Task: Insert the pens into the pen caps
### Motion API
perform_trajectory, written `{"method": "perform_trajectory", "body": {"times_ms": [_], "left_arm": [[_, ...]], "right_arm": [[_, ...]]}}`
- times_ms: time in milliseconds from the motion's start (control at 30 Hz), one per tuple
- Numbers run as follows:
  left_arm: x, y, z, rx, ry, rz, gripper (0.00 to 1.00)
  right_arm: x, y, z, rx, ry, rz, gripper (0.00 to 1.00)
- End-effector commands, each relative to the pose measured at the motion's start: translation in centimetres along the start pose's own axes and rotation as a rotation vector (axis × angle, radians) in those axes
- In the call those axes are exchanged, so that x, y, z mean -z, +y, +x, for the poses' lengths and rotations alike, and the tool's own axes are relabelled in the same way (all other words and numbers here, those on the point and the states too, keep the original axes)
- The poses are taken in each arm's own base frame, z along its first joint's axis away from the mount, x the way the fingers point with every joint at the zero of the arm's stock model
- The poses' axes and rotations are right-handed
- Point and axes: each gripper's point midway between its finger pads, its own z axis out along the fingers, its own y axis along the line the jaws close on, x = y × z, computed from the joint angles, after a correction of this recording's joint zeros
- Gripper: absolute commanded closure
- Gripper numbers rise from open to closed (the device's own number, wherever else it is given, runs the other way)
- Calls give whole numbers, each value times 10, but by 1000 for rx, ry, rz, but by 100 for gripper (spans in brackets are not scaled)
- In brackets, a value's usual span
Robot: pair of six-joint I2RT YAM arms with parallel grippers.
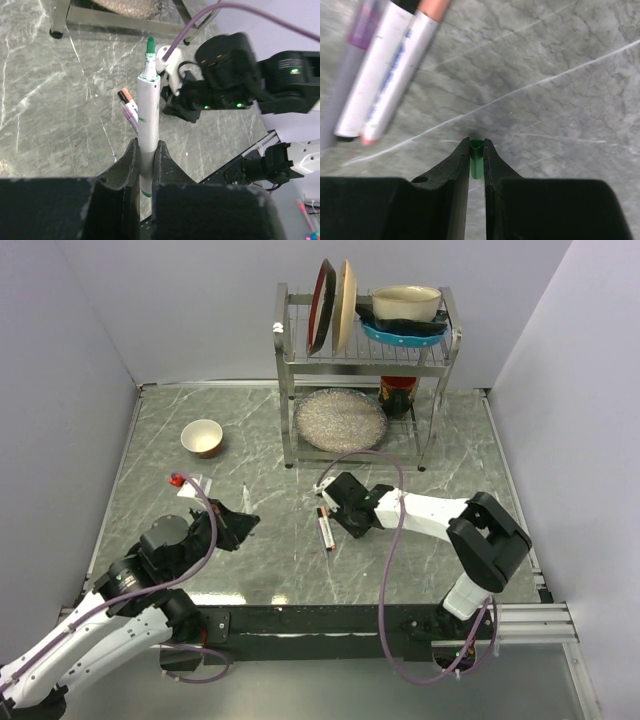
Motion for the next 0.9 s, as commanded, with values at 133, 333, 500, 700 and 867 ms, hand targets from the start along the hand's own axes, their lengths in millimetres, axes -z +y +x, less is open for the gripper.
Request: {"method": "perform_trajectory", "body": {"times_ms": [133, 333, 500, 700, 867], "left_arm": [[14, -1, -18, -8, -77, 3, 99], [15, 3, -21, 0, -88, -21, 99], [14, 4, -20, 3, -85, -23, 99], [16, 4, -21, 3, -92, -23, 99], [17, 4, -22, 10, -101, -22, 99]], "right_arm": [[2, -27, -6, 75, 9, 175, 68], [25, -37, -31, -127, -135, 238, 59], [36, -45, -46, -574, -179, 206, 66], [57, -57, -53, -1179, -370, 215, 52], [75, -63, -48, -1705, -326, 175, 42]]}}
